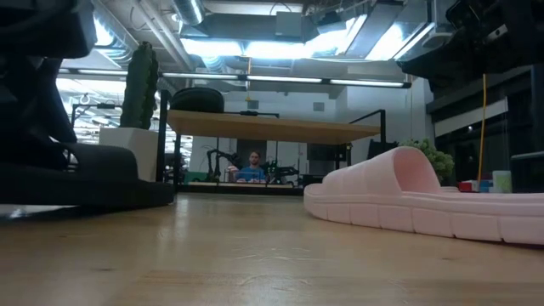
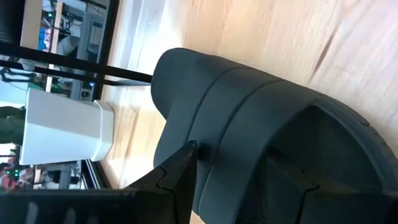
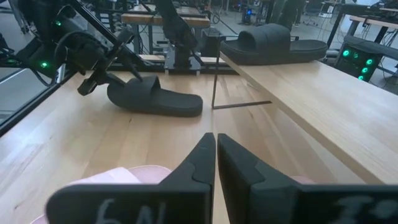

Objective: Pick and place slides into the shelf
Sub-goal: Put the black slide on the shelf

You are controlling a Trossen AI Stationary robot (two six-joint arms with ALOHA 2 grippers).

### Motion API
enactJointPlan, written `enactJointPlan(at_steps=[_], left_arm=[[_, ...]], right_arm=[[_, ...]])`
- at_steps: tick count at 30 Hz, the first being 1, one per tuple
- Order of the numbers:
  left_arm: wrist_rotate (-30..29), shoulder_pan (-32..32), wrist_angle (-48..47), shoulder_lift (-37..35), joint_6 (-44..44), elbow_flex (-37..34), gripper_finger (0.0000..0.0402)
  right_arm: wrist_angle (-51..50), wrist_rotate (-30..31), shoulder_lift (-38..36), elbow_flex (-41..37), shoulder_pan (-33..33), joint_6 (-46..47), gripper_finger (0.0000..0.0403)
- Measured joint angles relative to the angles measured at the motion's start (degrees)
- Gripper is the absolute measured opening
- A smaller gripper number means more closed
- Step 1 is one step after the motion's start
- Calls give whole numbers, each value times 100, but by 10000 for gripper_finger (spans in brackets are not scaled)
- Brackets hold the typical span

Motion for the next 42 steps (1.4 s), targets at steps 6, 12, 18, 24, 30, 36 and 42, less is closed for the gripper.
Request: enactJointPlan(at_steps=[6, 12, 18, 24, 30, 36, 42], left_arm=[[14, 37, 2, 0, -2, 0, 141], [21, 37, 5, 0, -2, -2, 141], [16, 42, 30, 0, 2, -2, 140], [12, 31, 25, 0, 7, -2, 107], [55, 33, 0, 0, 369, 121, 51], [63, 37, -18, 0, 417, 232, 8], [216, 37, -21, 0, 232, 242, 6]], right_arm=[[-20, -2, 0, 0, -1, 0, 21], [-48, -2, 0, 0, -2, -2, 21], [-48, -2, 2, 0, 0, 0, 21], [-53, -2, 2, 0, -1, -2, 21], [-54, -2, 2, 0, 0, -2, 21], [-52, -2, 1, 0, -1, -2, 21], [-71, -2, 0, 0, 0, -2, 21]])
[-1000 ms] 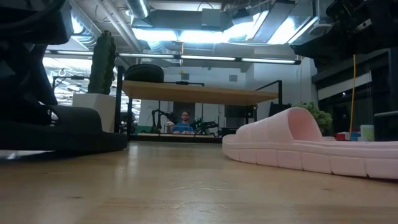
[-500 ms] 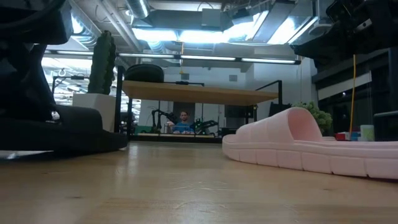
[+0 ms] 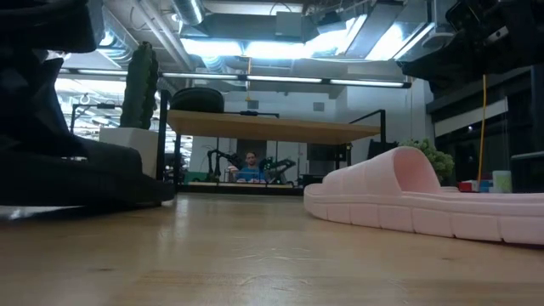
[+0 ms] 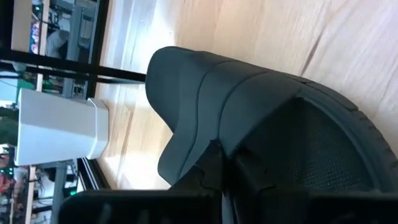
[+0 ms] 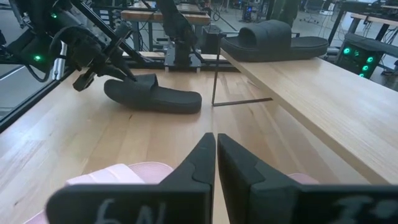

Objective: Pick and place slides into the shelf
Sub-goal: Put the black slide on the shelf

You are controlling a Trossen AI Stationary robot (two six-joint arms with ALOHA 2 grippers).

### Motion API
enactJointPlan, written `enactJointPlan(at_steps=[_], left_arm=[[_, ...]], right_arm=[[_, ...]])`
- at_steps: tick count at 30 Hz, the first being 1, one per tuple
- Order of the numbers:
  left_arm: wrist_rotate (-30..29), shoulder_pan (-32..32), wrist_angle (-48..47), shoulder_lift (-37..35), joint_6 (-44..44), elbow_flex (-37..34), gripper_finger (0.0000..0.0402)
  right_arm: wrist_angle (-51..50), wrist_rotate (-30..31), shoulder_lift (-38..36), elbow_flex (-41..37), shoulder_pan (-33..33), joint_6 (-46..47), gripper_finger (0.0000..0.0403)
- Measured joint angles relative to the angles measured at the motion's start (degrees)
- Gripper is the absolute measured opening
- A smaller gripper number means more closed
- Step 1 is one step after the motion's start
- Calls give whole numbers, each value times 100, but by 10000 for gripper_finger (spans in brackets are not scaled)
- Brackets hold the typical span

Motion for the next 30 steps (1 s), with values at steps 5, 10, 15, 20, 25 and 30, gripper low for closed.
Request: enactJointPlan(at_steps=[5, 10, 15, 20, 25, 30], left_arm=[[41, 11, -235, 0, -125, 357, 4], [-207, 37, -534, -3, -210, 1072, 3], [-697, 61, -507, -93, -48, 1717, 2], [-1199, 178, -529, -101, 368, 2275, 2], [-1728, 440, -535, -101, 1099, 2771, 2], [-2347, 777, -541, -101, 2222, 3227, 2]], right_arm=[[-21, 0, 0, 0, -1, 0, 21], [-25, 0, 0, 0, 0, 4, 21], [-27, -2, 2, 0, 0, 4, 21], [-27, -2, 1, 0, 0, 14, 21], [-29, -2, 2, 0, 0, 36, 21], [-39, -7, 2, 0, 0, 268, 21]])
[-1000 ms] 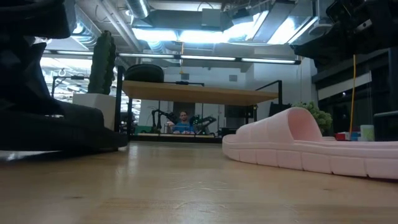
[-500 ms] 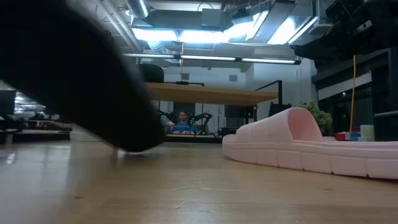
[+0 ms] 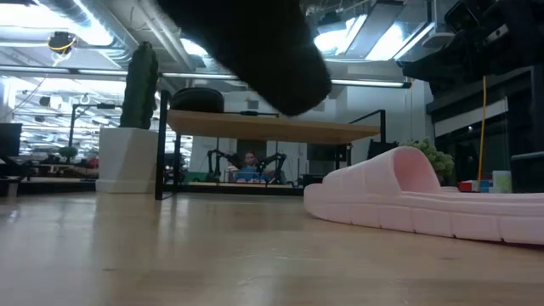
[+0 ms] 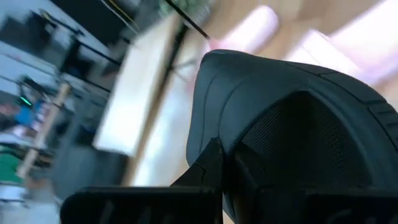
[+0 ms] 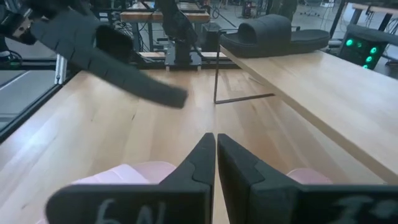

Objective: Pick and place slides into the shelf
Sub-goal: Put the black slide on the shelf

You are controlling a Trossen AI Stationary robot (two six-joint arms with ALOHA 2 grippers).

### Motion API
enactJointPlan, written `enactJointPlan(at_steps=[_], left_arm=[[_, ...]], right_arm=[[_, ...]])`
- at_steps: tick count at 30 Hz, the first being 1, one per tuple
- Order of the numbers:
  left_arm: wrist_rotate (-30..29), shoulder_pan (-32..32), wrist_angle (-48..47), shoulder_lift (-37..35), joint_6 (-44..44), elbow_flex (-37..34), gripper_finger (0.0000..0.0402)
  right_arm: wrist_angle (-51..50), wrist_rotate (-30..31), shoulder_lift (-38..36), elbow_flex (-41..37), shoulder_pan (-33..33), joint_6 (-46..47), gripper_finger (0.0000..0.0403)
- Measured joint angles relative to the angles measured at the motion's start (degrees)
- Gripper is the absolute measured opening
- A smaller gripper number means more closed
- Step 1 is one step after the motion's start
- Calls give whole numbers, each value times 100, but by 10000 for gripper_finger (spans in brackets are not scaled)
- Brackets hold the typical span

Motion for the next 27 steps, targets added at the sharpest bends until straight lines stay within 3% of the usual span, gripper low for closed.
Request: enactJointPlan(at_steps=[8, 16, 27], left_arm=[[-876, 589, -4, 0, 1862, 1042, 2], [-1516, 1300, 13, -15, 2971, 2133, 2], [-1517, 2544, 63, -149, 3576, 2060, 2]], right_arm=[[-9, -2, 0, 0, 0, 36, 21], [-7, -2, -2, 0, 0, 36, 21], [-15, 2, 0, 0, 2, 41, 21]])
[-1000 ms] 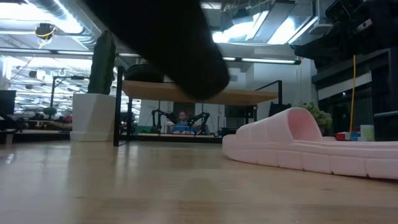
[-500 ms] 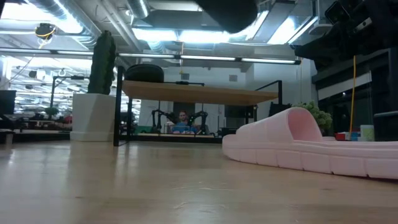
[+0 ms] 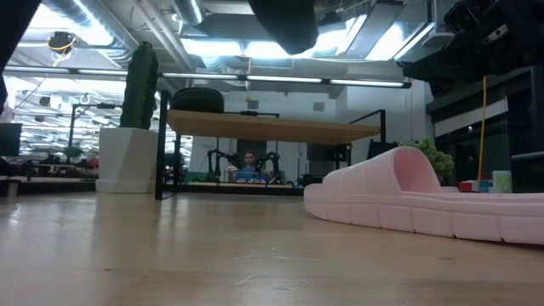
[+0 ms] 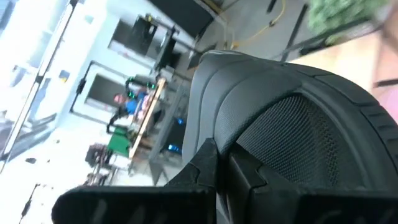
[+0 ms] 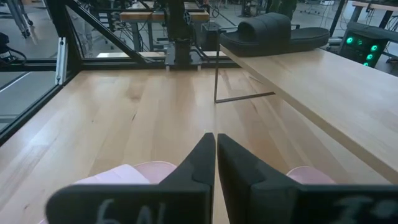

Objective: Pick and place slides into the shelf
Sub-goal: Put the black slide on the shelf

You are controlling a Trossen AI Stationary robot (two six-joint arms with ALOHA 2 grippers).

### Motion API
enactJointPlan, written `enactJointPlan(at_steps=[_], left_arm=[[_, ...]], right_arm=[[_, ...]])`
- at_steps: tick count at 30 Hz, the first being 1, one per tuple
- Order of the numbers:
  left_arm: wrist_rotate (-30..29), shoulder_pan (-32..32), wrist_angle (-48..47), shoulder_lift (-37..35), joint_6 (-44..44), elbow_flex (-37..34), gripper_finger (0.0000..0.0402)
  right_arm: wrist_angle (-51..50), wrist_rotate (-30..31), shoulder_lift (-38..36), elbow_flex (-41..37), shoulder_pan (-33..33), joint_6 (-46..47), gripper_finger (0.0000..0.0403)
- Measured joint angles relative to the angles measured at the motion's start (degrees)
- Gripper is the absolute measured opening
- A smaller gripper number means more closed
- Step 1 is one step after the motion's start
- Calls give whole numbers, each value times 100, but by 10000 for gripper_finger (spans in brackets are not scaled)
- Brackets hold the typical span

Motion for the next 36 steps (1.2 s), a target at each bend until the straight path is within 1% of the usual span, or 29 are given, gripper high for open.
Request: enactJointPlan(at_steps=[4, 6, 12, 14, 19, 26, 29, 31, 36], left_arm=[[341, 418, -20, 0, 24, -2, 2], [396, 559, -33, 0, 27, -2, 2], [144, 865, -63, 2, -10, -4, 2], [66, 926, -66, 2, -29, -4, 2], [-196, 1016, -61, 72, -39, -14, 2], [-173, 1135, 53, 76, -195, -637, 2], [-174, 1129, 63, 76, -239, -951, 2], [-131, 1129, 58, 78, -435, -1146, 2], [-82, 1131, 54, 79, -858, -1418, 2]], right_arm=[[-3, 0, -1, 0, -2, -1, 21], [-4, 0, 0, 0, -2, -1, 21], [-6, 2, -1, 0, -2, 140, 21], [-6, 4, -1, 0, -2, 274, 21], [-7, 4, 0, 0, -2, 268, 21], [12, 4, 0, 0, -2, 246, 21], [402, 10, -8, -2, -24, -204, 21], [565, 10, -11, 0, -26, -428, 21], [450, 9, -3, 0, -25, -460, 21]])
